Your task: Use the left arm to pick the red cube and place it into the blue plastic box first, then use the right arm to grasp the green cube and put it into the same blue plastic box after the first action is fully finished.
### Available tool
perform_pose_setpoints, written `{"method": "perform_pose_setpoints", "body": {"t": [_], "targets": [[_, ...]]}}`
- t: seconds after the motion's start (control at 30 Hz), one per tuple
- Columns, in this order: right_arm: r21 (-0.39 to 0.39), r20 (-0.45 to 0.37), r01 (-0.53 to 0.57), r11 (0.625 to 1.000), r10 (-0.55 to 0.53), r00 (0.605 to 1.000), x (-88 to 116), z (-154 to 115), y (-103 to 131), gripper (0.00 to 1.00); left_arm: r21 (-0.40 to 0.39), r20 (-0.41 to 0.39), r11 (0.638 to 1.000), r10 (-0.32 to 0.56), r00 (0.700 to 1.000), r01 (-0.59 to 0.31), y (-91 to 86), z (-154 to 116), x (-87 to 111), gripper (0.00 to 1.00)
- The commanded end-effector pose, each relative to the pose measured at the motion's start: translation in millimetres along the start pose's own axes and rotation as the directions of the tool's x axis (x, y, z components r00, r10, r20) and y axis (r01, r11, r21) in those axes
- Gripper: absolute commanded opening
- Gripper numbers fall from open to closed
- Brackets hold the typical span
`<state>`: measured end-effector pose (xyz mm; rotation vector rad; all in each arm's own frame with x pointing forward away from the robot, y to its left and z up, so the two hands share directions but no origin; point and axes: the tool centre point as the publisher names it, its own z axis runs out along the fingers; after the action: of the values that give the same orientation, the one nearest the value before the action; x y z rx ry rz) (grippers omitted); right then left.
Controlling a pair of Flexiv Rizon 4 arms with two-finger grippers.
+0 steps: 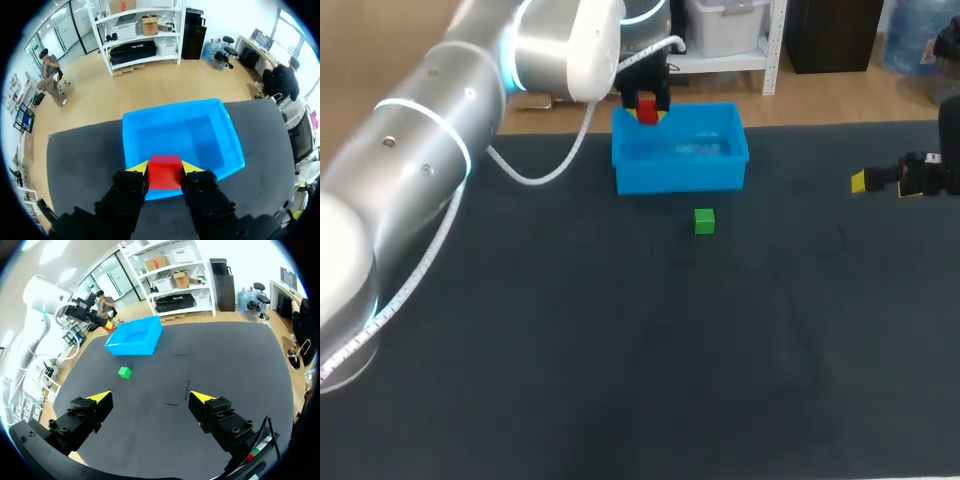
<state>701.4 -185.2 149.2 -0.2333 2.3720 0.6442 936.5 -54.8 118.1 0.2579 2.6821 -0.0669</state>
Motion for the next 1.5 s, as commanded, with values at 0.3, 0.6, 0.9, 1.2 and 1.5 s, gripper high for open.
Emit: {"method": "perform_pose_setpoints", "body": {"t": [0.3,0.6,0.9,1.2,1.5], "targets": [[0.002,0.0,0.001,1.0,-0.001,1.0,0,0,0,1.0,0.028,-0.172,0.999,-0.013,0.985,0.018,1.3,26,-52.1,0.0],[0.002,0.0,0.001,1.0,-0.001,1.0,0,0,0,1.0,0.04,-0.172,0.999,-0.01,0.985,0.017,-0.6,36,-60.0,0.0],[0.002,0.0,0.001,1.0,-0.001,1.0,0,0,0,1.0,0.046,-0.183,0.999,-0.008,0.983,0.017,-4.5,47,-61.0,0.0],[0.002,0.0,0.001,1.0,-0.001,1.0,0,0,0,1.0,0.038,-0.184,0.999,-0.005,0.983,0.012,-4.9,49,-61.7,1.0],[0.002,0.0,0.001,1.0,-0.001,1.0,0,0,0,1.0,0.033,-0.172,0.999,-0.005,0.985,0.011,-3.7,46,-65.0,1.0]]}}
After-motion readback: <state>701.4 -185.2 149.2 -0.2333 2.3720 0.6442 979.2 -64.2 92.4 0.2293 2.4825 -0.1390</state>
